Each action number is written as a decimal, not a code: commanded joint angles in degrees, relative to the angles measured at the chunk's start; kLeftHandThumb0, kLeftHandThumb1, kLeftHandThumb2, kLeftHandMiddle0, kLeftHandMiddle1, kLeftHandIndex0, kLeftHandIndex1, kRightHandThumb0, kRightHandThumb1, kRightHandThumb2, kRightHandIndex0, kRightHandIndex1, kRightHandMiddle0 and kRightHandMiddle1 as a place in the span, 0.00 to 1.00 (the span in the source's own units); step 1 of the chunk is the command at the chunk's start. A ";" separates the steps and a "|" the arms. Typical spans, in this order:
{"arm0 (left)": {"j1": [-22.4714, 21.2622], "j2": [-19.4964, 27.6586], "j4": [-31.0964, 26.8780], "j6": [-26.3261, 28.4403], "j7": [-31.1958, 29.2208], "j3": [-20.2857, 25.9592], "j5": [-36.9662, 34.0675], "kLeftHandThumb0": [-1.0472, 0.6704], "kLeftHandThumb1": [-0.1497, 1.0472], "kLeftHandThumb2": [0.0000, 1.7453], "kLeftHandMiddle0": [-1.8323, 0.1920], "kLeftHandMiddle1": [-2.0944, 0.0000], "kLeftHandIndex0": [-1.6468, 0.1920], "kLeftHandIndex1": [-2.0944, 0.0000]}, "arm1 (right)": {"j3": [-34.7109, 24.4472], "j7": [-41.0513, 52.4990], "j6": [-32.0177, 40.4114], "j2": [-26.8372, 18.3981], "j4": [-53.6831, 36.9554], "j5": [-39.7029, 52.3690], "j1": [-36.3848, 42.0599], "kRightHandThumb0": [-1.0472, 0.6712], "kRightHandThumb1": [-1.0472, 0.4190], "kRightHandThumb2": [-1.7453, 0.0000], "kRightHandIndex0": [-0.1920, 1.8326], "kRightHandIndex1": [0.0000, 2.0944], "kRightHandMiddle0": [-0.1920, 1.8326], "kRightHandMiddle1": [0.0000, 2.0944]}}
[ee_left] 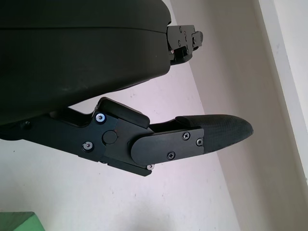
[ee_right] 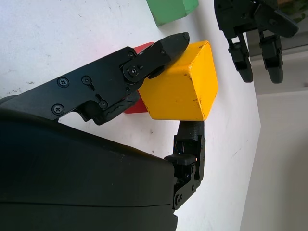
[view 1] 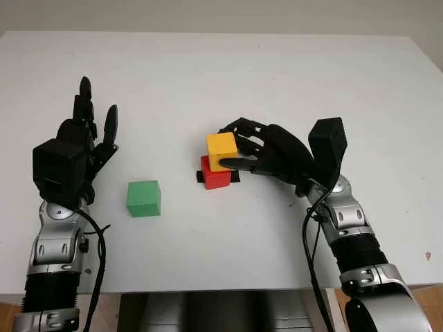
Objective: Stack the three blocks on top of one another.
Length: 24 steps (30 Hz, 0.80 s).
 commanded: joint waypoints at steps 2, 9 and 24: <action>0.37 -0.29 -1.20 -0.03 0.11 -0.19 0.12 0.13 1.00 0.34 1.00 0.97 0.96 0.97 | 0.07 0.03 0.50 -0.49 -0.69 -0.19 -0.03 0.32 0.10 0.97 0.17 0.02 0.30 0.78; 0.51 -0.19 -0.68 -1.20 -0.23 0.00 -0.08 0.14 1.00 0.34 1.00 0.98 0.96 0.98 | 0.35 0.23 0.44 -0.39 -0.41 -0.53 -0.06 0.32 0.11 0.97 0.17 0.02 0.30 0.77; 0.83 -0.26 -1.42 -0.18 -0.01 -0.18 0.18 0.14 1.00 0.34 1.00 0.99 0.97 0.98 | 0.61 1.50 -0.10 0.03 0.04 -0.53 -0.33 0.33 0.10 0.97 0.17 0.03 0.29 0.77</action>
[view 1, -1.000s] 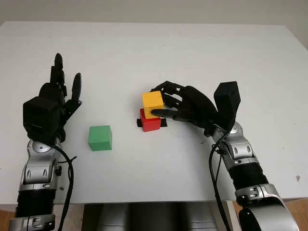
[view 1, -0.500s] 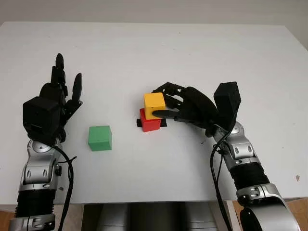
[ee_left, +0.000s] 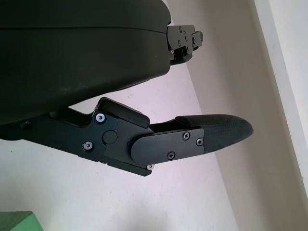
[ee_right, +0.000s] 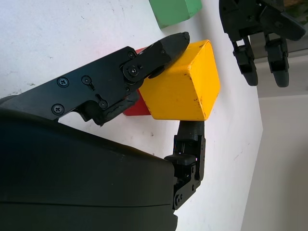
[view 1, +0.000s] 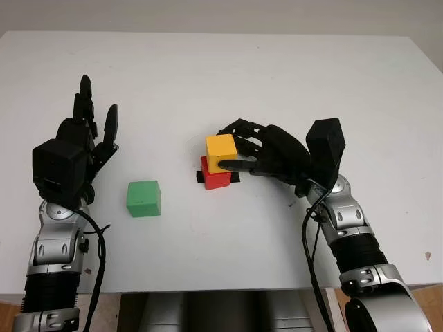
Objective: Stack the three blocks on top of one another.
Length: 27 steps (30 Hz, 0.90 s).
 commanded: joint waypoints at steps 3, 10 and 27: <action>0.79 -0.32 -1.31 0.67 0.13 -0.19 0.15 0.14 1.00 0.34 1.00 0.99 0.97 0.98 | 0.18 0.59 0.59 0.19 -0.34 0.49 -0.32 0.33 0.10 0.97 0.17 0.03 0.30 0.77; 0.72 -0.44 -1.30 1.13 0.45 -0.27 0.37 0.14 1.00 0.34 1.00 0.99 0.97 0.97 | 0.12 0.77 0.43 0.38 -0.46 0.73 -0.42 0.33 0.10 0.97 0.17 0.03 0.30 0.76; 0.87 -0.62 -1.67 1.16 0.62 -0.35 0.37 0.15 1.00 0.34 1.00 0.98 0.96 0.97 | 1.61 3.15 4.96 -1.90 -1.05 -0.44 -1.42 0.25 0.13 0.97 0.07 0.01 0.14 0.43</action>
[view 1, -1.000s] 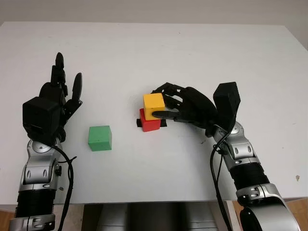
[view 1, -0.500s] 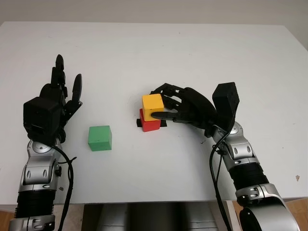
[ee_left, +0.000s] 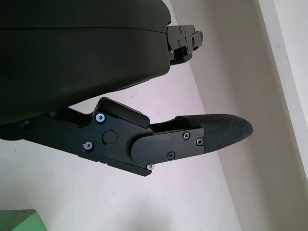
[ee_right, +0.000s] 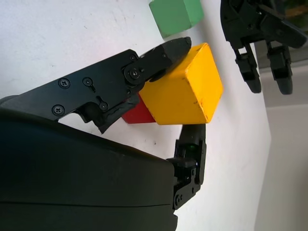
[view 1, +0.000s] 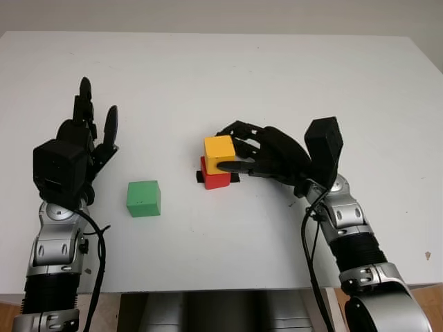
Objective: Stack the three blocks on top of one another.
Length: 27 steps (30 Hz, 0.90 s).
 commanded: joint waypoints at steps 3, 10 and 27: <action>0.57 -0.50 -0.85 -0.21 0.21 -0.26 0.18 0.14 1.00 0.34 1.00 0.99 0.97 0.98 | 0.81 2.17 -0.61 -1.59 -0.28 -0.38 -0.03 0.17 0.13 0.97 0.01 0.01 0.09 0.25; 0.52 -0.55 -0.98 0.21 0.23 -0.30 0.09 0.14 1.00 0.34 1.00 0.99 0.97 0.98 | -0.08 6.51 -6.69 -2.70 -1.09 1.40 0.98 0.09 0.13 0.97 0.00 0.00 0.00 0.00; -0.06 0.43 -0.22 -0.30 -0.68 -0.14 -0.03 0.13 1.00 0.33 1.00 0.98 0.96 0.97 | -10.82 -7.64 -1.46 -0.51 -18.84 10.87 7.00 0.10 0.00 0.66 0.00 0.00 0.00 0.00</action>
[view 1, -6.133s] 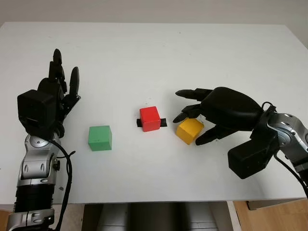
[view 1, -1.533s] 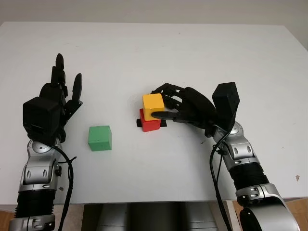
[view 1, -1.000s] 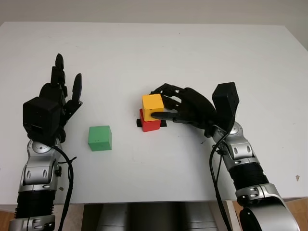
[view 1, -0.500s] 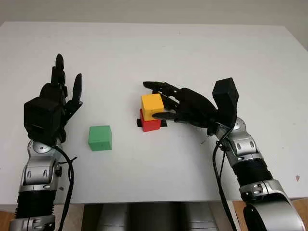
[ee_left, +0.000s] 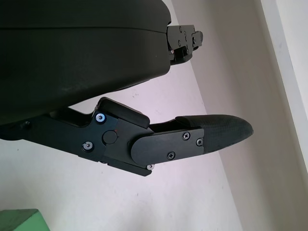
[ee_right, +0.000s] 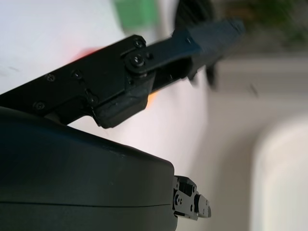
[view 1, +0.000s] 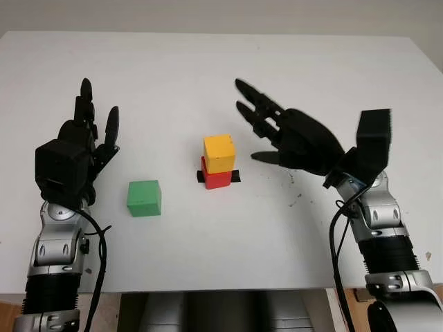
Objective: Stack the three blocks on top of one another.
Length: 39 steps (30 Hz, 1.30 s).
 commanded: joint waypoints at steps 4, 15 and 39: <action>-0.10 2.54 -1.44 -0.18 -2.60 0.12 0.19 0.13 1.00 0.32 1.00 0.99 0.96 0.97 | -2.75 -9.19 4.38 3.23 -4.38 1.43 1.51 0.14 0.00 0.57 0.00 0.00 0.00 0.00; 4.22 22.62 -16.15 3.88 -19.06 0.33 8.57 0.13 0.98 0.05 0.92 0.97 0.79 0.94 | -4.56 -15.56 9.36 2.42 -0.14 0.39 0.31 0.16 0.00 0.59 0.00 0.00 0.00 0.00; 11.42 36.56 -43.49 14.13 -38.29 -6.79 32.92 0.11 1.00 0.05 0.96 0.98 0.78 0.98 | -1.86 -14.44 7.09 2.29 -0.91 -3.84 1.92 0.18 0.00 0.59 0.00 0.00 0.00 0.00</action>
